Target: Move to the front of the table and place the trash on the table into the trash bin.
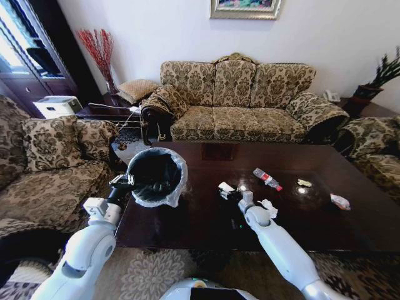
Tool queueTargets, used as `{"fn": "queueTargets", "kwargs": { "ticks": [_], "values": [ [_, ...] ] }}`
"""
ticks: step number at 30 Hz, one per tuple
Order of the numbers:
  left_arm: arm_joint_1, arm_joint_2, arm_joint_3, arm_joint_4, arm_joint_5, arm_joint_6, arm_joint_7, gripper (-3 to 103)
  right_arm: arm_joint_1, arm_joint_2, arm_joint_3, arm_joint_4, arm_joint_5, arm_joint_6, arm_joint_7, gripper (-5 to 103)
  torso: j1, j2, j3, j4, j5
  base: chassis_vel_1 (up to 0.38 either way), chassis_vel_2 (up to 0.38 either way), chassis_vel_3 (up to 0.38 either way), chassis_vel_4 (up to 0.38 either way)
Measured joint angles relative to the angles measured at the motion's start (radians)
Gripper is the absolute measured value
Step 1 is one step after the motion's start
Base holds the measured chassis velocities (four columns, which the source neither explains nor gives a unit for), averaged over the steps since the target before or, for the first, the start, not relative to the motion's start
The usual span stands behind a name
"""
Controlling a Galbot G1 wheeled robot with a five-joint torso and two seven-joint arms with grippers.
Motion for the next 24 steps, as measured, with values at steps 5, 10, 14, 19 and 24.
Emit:
{"fn": "queueTargets", "kwargs": {
  "ticks": [5,10,14,19,24],
  "values": [
    [-0.009,0.002,0.001,0.006,0.0,-0.002,0.003,2,0.005,0.005,-0.002,0.0,-0.002,0.0,0.005,67,0.0,0.0,0.0,0.0001,0.0002,0.0,0.0,0.0,0.0],
    [-0.011,0.001,0.002,0.012,0.0,-0.006,0.005,2,-0.001,0.004,0.001,0.003,-0.007,0.0,0.017,52,0.0,0.0,0.0,0.0004,0.0003,0.0,0.0,0.0,0.0],
    [-0.013,0.001,0.002,0.013,0.0,-0.007,0.005,2,-0.007,0.005,0.002,0.009,-0.008,0.0,0.029,45,0.0,0.0,0.0,0.0003,0.0002,0.0,0.0,0.0,0.0],
    [-0.013,0.002,0.002,0.013,-0.002,-0.008,0.004,2,-0.012,0.007,0.0,0.025,-0.022,0.0,0.063,35,0.0,0.0,0.0,0.0001,0.0005,0.0,0.0,0.0,0.0],
    [-0.011,0.001,0.002,0.007,-0.002,-0.007,0.001,2,-0.023,-0.014,0.006,0.161,-0.018,-0.002,0.127,21,0.0,0.0,0.0,0.0003,0.0012,0.0,0.0,0.0,0.0]
  ]
}}
